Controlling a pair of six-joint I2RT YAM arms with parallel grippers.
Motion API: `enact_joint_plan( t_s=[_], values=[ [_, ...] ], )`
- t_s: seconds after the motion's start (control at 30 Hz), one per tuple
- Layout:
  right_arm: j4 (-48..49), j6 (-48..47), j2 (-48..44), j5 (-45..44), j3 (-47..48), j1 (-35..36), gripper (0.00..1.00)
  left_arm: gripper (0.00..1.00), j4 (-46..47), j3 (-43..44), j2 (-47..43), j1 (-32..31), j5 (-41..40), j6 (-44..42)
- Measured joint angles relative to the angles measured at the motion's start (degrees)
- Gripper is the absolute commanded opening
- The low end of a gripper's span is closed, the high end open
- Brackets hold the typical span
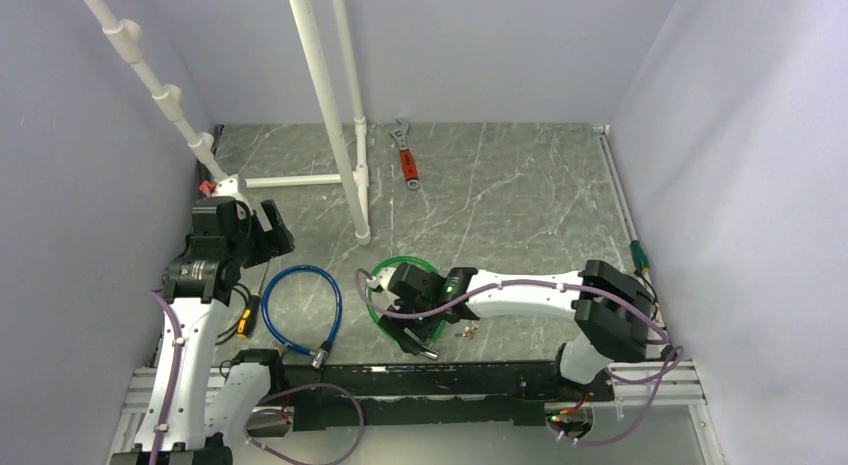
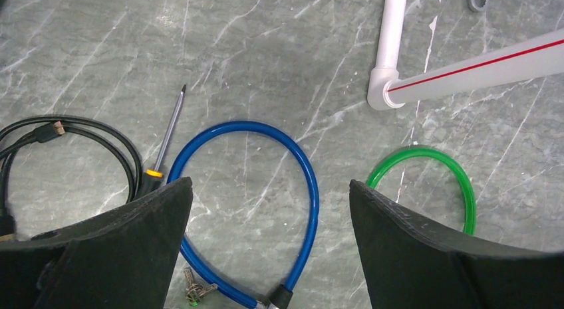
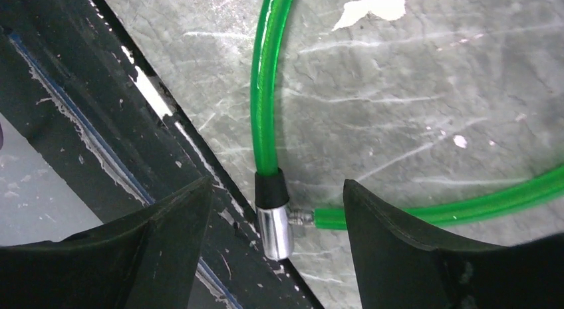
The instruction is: Unlock with the key
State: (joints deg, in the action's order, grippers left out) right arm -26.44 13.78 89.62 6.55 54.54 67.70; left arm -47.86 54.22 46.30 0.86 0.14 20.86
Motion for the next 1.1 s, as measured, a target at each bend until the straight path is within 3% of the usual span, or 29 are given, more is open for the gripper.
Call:
enact_joint_plan(
  t_s=[0.23,0.43,0.67,1.1],
  values=[
    [0.63,-0.33,6.21,-0.20,2.43,2.29,0.60,0.92,0.00,0.00,-0.46,0.00,0.00,0.02],
    [0.96,-0.20,8.85,-2.05,3.82,4.07,0.43,0.92,-0.02,0.00,-0.46,0.00,0.00,0.00],
    [1.25,0.46,10.25,-6.54,4.81,6.69,0.00,0.92,0.00,0.00,-0.85,0.00,0.00,0.00],
    [0.79,2.75,8.50,-15.58,5.05,7.30,0.00,0.88,-0.39,-0.15,-3.58,-0.02,2.80,2.49]
  ],
)
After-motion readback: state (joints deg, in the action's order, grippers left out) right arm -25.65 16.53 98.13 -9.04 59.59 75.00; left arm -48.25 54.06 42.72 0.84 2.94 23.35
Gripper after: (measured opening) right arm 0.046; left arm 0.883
